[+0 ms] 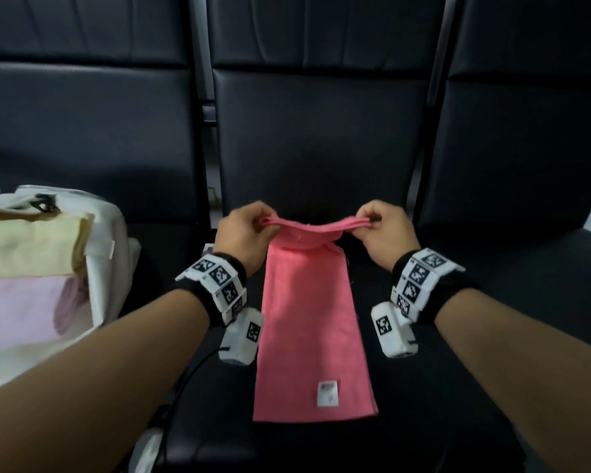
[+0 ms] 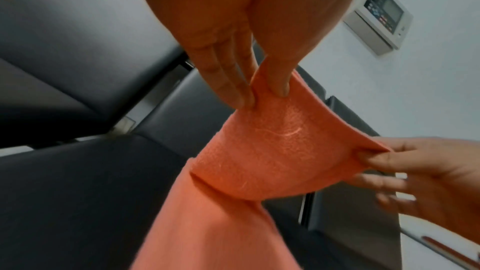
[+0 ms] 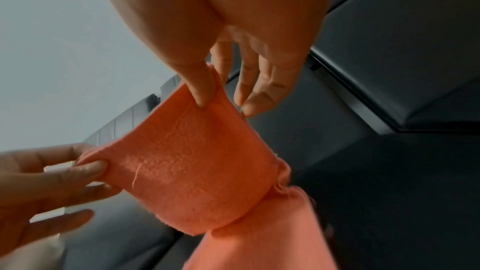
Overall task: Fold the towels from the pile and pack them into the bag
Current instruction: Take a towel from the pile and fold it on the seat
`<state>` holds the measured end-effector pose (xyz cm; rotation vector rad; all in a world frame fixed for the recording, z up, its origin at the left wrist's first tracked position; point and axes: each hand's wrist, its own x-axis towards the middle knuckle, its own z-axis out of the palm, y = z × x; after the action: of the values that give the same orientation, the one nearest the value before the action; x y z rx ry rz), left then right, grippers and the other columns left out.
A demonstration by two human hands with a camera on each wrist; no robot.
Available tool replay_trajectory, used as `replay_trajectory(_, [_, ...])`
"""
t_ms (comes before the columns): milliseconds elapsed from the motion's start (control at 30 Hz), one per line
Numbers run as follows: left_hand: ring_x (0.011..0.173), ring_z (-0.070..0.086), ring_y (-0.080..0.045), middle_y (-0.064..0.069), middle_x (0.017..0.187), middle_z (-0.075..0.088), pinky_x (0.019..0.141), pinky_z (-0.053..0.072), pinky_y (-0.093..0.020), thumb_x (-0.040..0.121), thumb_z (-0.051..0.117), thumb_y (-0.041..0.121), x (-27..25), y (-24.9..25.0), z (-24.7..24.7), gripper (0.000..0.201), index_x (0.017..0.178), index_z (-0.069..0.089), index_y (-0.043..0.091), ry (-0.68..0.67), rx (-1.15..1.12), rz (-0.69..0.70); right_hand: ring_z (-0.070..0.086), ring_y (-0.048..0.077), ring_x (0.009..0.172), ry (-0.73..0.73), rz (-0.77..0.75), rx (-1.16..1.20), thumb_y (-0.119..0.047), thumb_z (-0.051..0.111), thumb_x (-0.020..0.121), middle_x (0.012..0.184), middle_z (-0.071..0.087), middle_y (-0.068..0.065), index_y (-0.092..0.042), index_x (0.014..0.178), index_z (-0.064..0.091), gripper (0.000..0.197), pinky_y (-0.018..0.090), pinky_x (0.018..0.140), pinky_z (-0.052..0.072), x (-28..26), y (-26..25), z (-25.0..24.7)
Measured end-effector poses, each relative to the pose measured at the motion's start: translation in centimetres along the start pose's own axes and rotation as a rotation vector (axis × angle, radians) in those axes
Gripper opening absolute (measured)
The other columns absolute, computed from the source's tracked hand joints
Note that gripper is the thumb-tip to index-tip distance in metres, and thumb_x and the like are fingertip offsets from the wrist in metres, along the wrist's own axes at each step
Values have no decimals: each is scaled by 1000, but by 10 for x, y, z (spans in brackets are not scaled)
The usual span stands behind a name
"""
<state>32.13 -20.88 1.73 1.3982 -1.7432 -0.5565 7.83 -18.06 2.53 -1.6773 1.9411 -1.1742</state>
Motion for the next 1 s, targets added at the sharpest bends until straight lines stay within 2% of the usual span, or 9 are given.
replay_trajectory(100, [79,69,-12,10,76,72,77,55,-31,84,80,24,-44,-13,-3,7,85,74,25,-51,55,-39,67,17,72,-1,-25,-101,-14,82,76,77,71,-2,-19,75,69,14,26,69,45,-53,15,2])
replay_trajectory(200, [62,65,4,13,63,69,65,51,-21,87,79,24,-81,-13,-6,9,82,71,25,-78,22,-80,65,18,73,9,-7,-128,-20,83,76,78,69,-5,-20,75,68,15,26,68,44,-93,21,3])
replay_trajectory(233, [59,66,4,12,61,69,65,55,-24,88,78,22,-91,-12,-7,11,81,70,25,-87,-10,-88,65,18,73,13,1,-127,-19,81,77,76,68,-5,-20,75,67,14,27,69,45,-105,21,1])
replay_trajectory(333, [72,71,-8,11,69,72,72,61,-38,88,76,21,-120,-9,-11,15,80,67,30,-123,-30,-69,68,18,71,10,19,-114,-13,72,80,69,69,-6,-22,74,62,15,32,70,53,-137,19,-2])
replay_trajectory(467, [81,69,-10,12,79,71,76,55,-30,84,78,19,-160,-8,-12,21,77,65,33,-180,89,2,65,21,72,-49,22,-185,-8,68,79,75,67,-7,-23,74,60,18,34,72,53,-179,30,0])
replay_trajectory(567, [85,68,-16,8,83,71,76,51,-26,83,73,16,-184,-15,-6,19,81,67,33,-271,179,-55,65,25,83,-145,70,-263,-6,67,79,84,66,-2,-26,74,60,21,32,76,51,-204,43,1])
replay_trajectory(667, [86,67,-19,10,81,68,75,46,-25,84,74,21,-201,-22,0,17,80,64,34,-293,186,-81,64,25,83,-168,89,-281,-4,64,78,85,65,-1,-27,75,58,24,30,75,49,-220,50,2])
replay_trajectory(833, [83,64,-19,8,81,66,76,49,-29,86,69,18,-213,-23,5,9,87,66,27,-241,162,-64,63,23,78,-131,80,-245,-6,66,78,87,64,0,-23,75,60,18,35,75,53,-228,54,4])
replay_trajectory(1000, [88,64,-20,5,91,69,82,52,-33,86,64,15,-222,-32,6,7,88,64,22,-253,101,-113,60,20,76,-133,59,-246,-6,64,79,84,60,-1,-18,75,58,13,34,72,51,-236,52,6])
